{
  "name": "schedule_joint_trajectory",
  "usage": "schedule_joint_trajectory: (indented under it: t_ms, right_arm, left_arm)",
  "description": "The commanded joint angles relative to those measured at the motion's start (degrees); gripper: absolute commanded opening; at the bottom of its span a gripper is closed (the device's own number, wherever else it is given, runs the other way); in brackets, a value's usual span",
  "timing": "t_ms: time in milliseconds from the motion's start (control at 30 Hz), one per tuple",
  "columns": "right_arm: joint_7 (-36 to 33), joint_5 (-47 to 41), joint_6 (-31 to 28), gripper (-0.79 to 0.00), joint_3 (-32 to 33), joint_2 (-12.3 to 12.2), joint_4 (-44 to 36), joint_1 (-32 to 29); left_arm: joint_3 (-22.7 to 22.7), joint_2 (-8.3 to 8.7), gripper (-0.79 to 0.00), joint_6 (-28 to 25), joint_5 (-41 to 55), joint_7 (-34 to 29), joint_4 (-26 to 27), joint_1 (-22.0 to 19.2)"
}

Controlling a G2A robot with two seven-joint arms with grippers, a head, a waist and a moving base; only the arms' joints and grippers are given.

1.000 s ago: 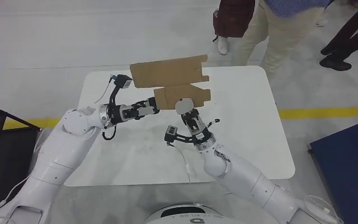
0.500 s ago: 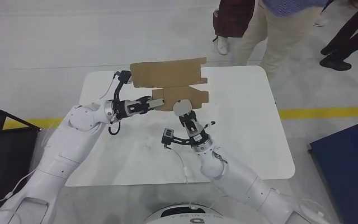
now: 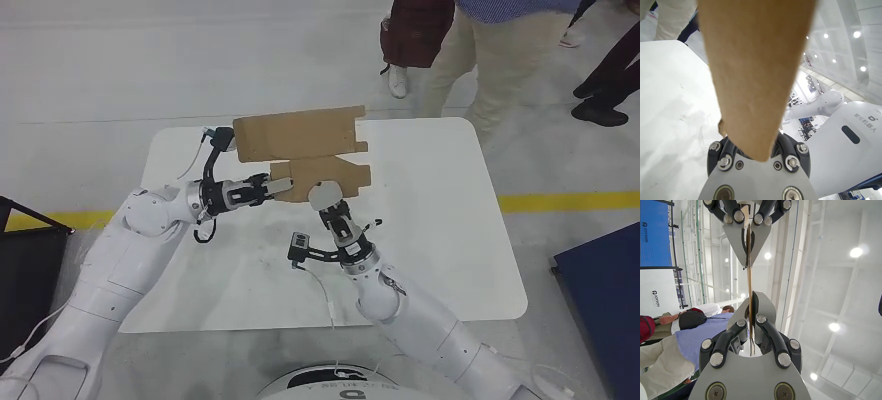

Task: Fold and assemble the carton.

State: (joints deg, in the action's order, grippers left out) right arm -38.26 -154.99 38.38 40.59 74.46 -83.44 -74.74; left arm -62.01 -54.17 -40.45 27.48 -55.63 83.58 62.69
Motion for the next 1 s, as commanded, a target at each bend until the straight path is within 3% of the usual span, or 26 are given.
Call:
schedule_joint_trajectory:
  t_ms: [0, 33, 67, 133, 233, 367, 433, 500, 567, 600, 767, 900, 967]
  right_arm:
    - [0.0, -0.1, 0.6, -0.785, 0.5, 0.2, 0.1, -0.3]
    - [0.2, 0.0, 0.9, -0.785, 0.7, 0.3, 0.1, -0.4]
    - [0.3, 0.0, 1.1, -0.785, 1.0, 0.4, 0.1, -0.6]
    - [0.6, 0.2, 1.4, -0.785, 1.5, 0.6, 0.1, -0.9]
    - [1.2, 0.3, 1.9, -0.785, 2.1, 0.8, 0.0, -1.4]
    - [2.0, 0.7, 2.2, -0.785, 3.0, 1.2, 0.0, -2.0]
    - [2.4, 0.9, 2.2, -0.785, 3.4, 1.3, 0.0, -2.4]
    - [2.6, 1.2, 2.2, -0.785, 3.8, 1.5, 0.1, -2.7]
    - [2.8, 1.4, 2.3, -0.785, 4.3, 1.7, 0.1, -3.1]
    - [2.8, 1.3, 2.4, -0.785, 4.5, 1.7, 0.0, -3.3]
    - [2.7, 1.6, 3.0, -0.785, 6.0, 2.0, -0.1, -4.3]
    - [3.1, 1.9, 3.1, -0.785, 6.8, 2.3, -0.2, -5.1]
    - [4.3, 1.9, 3.2, -0.785, 6.8, 2.4, 0.0, -5.4]
  left_arm:
    - [-0.8, 0.15, -0.785, -0.3, 0.3, -0.2, 0.2, 0.5]
    - [-1.3, 0.23, -0.776, -0.6, 0.7, 0.0, 0.2, 0.9]
    - [-1.9, 0.32, -0.551, -0.7, 1.0, 0.2, 0.2, 1.3]
    - [-3.4, 0.54, -0.228, -0.9, 1.5, 0.9, 0.0, 2.1]
    - [-5.7, 0.88, -0.037, -1.5, 2.5, 1.7, 0.1, 3.3]
    - [-8.1, 1.19, -0.074, -2.4, 4.2, 2.0, 1.0, 4.7]
    - [-8.8, 1.25, -0.175, -2.3, 4.5, 2.1, 1.3, 5.1]
    - [-9.1, 1.23, -0.222, -2.0, 4.6, 2.4, 1.6, 5.3]
    - [-9.3, 1.14, -0.354, -1.3, 4.7, 3.4, 1.4, 5.6]
    - [-9.2, 1.07, -0.382, -0.9, 4.9, 3.7, 1.2, 5.8]
    - [-9.5, 0.81, -0.394, -0.2, 7.5, 4.2, -1.0, 6.1]
    - [-9.8, 0.78, -0.354, -0.1, 8.4, 1.8, -1.8, 5.9]
    - [-9.8, 0.70, -0.382, 0.0, 8.5, 1.0, -2.2, 5.4]
